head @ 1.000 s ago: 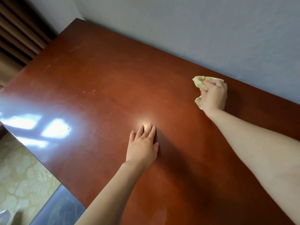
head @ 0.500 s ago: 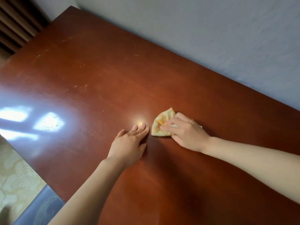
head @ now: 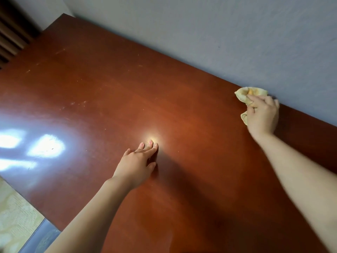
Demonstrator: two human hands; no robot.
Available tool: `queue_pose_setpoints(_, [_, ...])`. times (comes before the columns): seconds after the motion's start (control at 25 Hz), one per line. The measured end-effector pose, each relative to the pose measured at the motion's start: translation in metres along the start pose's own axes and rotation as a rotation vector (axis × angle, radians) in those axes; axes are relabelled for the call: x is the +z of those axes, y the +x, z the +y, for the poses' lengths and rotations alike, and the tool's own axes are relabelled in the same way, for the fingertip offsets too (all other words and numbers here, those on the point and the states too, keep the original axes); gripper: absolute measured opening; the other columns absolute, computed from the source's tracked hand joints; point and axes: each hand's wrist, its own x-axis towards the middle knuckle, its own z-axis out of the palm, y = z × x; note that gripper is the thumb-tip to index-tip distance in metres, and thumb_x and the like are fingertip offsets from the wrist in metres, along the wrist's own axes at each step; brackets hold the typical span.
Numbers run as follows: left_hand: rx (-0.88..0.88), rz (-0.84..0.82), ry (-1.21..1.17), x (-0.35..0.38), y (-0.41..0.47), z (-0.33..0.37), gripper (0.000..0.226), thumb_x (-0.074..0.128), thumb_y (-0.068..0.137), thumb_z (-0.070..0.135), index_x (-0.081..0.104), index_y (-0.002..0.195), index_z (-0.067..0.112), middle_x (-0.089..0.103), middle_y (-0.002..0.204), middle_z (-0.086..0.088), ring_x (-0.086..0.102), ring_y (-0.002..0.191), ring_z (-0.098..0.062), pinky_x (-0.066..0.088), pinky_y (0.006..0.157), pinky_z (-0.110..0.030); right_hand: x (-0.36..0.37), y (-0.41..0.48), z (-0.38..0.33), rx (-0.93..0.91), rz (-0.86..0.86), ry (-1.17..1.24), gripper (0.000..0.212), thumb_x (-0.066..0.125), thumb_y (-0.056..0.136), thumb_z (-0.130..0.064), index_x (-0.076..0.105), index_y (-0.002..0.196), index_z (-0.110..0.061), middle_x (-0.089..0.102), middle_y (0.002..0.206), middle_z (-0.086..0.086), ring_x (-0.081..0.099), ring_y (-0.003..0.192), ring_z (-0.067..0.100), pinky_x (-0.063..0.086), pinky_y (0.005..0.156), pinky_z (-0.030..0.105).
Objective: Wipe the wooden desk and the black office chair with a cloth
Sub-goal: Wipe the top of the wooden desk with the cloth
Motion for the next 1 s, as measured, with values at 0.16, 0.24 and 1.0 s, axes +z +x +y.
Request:
queue_pose_setpoints(0.16, [-0.008,0.010,-0.036,0.001,-0.001,0.000,0.057,0.039,0.098,0.025,0.016,0.150,0.034,0.008,0.158,0.014,0.007,0.146,-0.012,0.015,0.114,-0.034,0.010,-0.059,-0.057,-0.185,-0.010,0.161,0.035,0.061,0.074,0.006,0.074,0.100,-0.013,0.068,0.093,0.014,0.053,0.081,0.038,0.047,0.074,0.042])
queue_pose_setpoints(0.24, [-0.008,0.015,-0.035,0.002,-0.001,0.000,0.058,0.039,0.098,0.024,0.016,0.150,0.034,0.008,0.158,0.013,0.007,0.146,-0.012,0.015,0.114,-0.033,0.003,-0.103,-0.075,-0.565,-0.135,0.274,0.036,0.064,0.066,0.009,0.076,0.091,-0.014,0.070,0.087,0.008,0.056,0.071,0.033,0.051,0.068,0.038])
queue_pose_setpoints(1.0, [-0.041,0.132,0.170,-0.019,-0.004,-0.041,0.055,0.028,0.101,0.032,0.003,0.150,0.037,0.005,0.158,0.014,-0.001,0.145,-0.005,-0.014,0.113,-0.045,0.043,0.000,-0.126,-0.740,-0.390,0.072,0.034,0.062,0.080,0.001,0.073,0.106,-0.019,0.067,0.107,0.007,0.054,0.091,0.032,0.050,0.070,0.037])
